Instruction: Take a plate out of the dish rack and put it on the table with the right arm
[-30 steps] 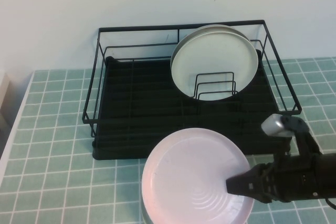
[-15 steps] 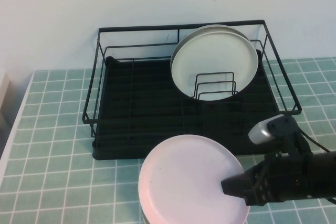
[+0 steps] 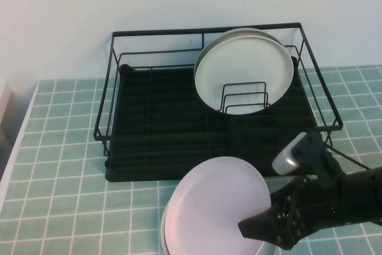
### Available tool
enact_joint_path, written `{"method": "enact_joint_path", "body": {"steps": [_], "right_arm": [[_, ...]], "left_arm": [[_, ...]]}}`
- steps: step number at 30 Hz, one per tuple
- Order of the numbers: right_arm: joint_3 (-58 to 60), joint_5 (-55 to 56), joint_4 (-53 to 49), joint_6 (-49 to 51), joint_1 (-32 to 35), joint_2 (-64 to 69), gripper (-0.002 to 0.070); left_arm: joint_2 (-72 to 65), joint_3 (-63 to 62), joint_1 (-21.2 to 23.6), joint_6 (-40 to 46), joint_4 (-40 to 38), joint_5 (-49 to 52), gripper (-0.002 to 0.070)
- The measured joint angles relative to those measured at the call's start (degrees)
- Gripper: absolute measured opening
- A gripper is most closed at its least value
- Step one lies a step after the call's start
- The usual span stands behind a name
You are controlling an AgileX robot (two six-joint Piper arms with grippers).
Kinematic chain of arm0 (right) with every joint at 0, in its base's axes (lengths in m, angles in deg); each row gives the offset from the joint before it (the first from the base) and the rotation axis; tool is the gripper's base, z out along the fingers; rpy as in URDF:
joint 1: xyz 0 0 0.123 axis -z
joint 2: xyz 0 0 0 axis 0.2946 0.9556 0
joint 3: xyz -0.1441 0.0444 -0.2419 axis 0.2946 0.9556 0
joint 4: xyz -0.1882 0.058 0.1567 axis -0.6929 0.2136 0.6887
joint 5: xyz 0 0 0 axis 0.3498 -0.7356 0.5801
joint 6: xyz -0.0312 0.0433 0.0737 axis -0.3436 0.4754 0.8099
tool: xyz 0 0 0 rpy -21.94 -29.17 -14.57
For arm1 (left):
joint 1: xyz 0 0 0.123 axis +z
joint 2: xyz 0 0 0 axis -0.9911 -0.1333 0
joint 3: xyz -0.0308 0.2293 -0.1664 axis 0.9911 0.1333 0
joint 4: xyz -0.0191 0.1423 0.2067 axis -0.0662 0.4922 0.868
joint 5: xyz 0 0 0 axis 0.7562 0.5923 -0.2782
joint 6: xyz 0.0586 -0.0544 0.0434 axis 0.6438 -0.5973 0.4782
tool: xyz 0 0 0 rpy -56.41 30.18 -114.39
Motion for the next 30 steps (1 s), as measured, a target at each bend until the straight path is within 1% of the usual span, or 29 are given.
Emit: {"method": "enact_joint_path", "body": {"steps": [8,15,17,18,19,20,23,24,26,27,30], "right_arm": [[-1.13,5.59,-7.71,-0.2,0.0,-7.25,0.0578],[-1.13,6.67,-10.37,-0.43,0.0,-11.63,0.0579],[-1.13,6.53,-10.59,-0.43,0.0,-13.02,0.0563],[-1.13,6.3,-10.59,-0.43,0.0,-14.15,0.0533],[-1.13,6.27,-10.74,-0.43,0.0,-15.3,0.0482],[-1.13,6.18,-10.88,-0.27,0.0,-17.07,0.041],[-1.13,6.04,-10.98,1.2,0.0,-24.28,0.0154],[-1.13,5.93,-10.98,1.63,0.0,-27.02,0.0102],[-1.13,5.8,-11.35,2.13,0.0,-31.94,0.0048],[-1.13,5.67,-11.52,2.28,0.0,-34.53,0.0031],[-1.13,5.58,-13.1,2.55,0.0,-40.59,0.001]], "left_arm": [[0.0,0.0,0.0,0.0,0.0,0.0,-0.0003],[0.0,0.0,0.0,0.0,0.0,0.0,-0.0003],[0.0,0.0,0.0,0.0,0.0,0.0,-0.0003],[0.0,0.0,0.0,0.0,0.0,0.0,-0.0003],[0.0,0.0,0.0,0.0,0.0,0.0,-0.0003],[0.0,0.0,0.0,0.0,0.0,0.0,-0.0003],[0.0,0.0,0.0,0.0,0.0,0.0,-0.0003],[0.0,0.0,0.0,0.0,0.0,0.0,-0.0003],[0.0,0.0,0.0,0.0,0.0,0.0,-0.0003],[0.0,0.0,0.0,0.0,0.0,0.0,-0.0003],[0.0,0.0,0.0,0.0,0.0,0.0,-0.0003]]}}
